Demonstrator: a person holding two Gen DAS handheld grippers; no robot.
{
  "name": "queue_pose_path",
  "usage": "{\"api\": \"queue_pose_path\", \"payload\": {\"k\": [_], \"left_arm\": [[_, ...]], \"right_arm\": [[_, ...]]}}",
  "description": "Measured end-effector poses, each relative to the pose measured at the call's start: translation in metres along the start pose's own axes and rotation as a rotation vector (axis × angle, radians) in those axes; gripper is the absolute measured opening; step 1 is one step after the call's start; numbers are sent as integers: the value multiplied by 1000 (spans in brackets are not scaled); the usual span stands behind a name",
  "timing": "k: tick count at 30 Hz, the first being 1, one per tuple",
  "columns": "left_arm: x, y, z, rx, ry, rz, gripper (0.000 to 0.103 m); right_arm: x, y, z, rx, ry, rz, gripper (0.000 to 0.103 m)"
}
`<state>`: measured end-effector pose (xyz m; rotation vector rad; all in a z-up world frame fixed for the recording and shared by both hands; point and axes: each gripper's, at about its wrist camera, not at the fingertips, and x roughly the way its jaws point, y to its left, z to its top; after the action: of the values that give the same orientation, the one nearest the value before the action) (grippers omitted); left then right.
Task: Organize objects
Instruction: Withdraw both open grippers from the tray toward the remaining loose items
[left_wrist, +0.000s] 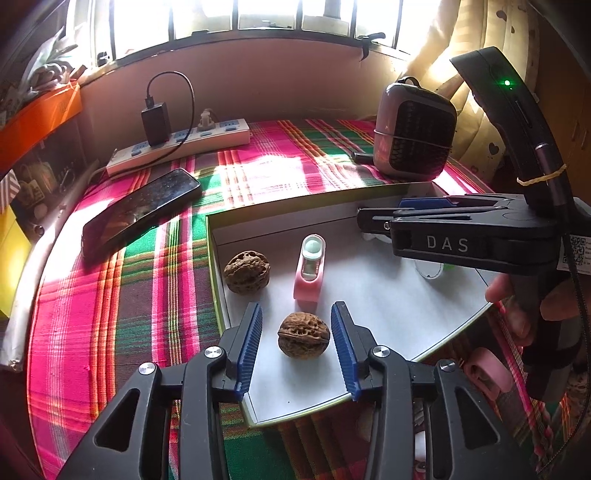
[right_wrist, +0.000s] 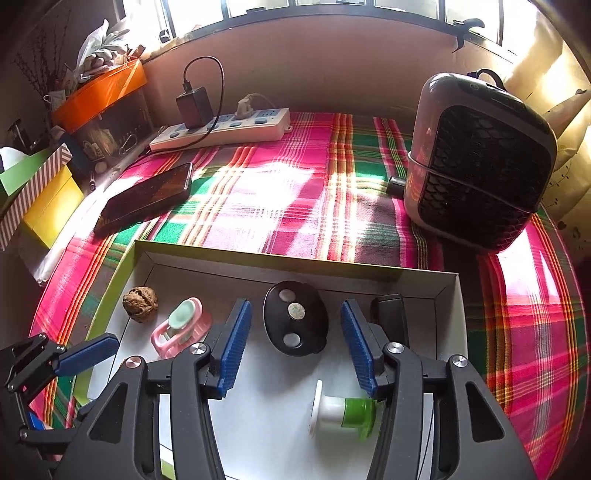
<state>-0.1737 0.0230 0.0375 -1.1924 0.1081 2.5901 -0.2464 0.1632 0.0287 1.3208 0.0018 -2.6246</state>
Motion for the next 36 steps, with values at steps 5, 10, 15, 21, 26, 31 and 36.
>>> {"api": "queue_pose_path", "payload": {"k": [5,10,15,21,26,31,36], "left_arm": [[-13,1,-5,-9,-14,1,37],[-29,0,-13,-20,-31,7,38],[-44,-3,-21,-27,-44,3,38],[-60,-6,-31,-28,-57,1,38],[-70,-8,-43,-43,-56,-11,39],[-74,-9,-57,-56,-45,-32,40],[-73,-8,-69,-72,-28,-54,40]], "right_arm": [[-18,3,-7,2,-25,0,52],[-39,7,-18,6,-53,4,52],[-60,11,-31,13,-84,12,52],[-77,15,-48,2,-105,-9,52],[-89,12,-63,17,-117,-15,52],[-97,6,-79,34,-120,-23,52],[-100,-1,-97,54,-115,-21,52]]}}
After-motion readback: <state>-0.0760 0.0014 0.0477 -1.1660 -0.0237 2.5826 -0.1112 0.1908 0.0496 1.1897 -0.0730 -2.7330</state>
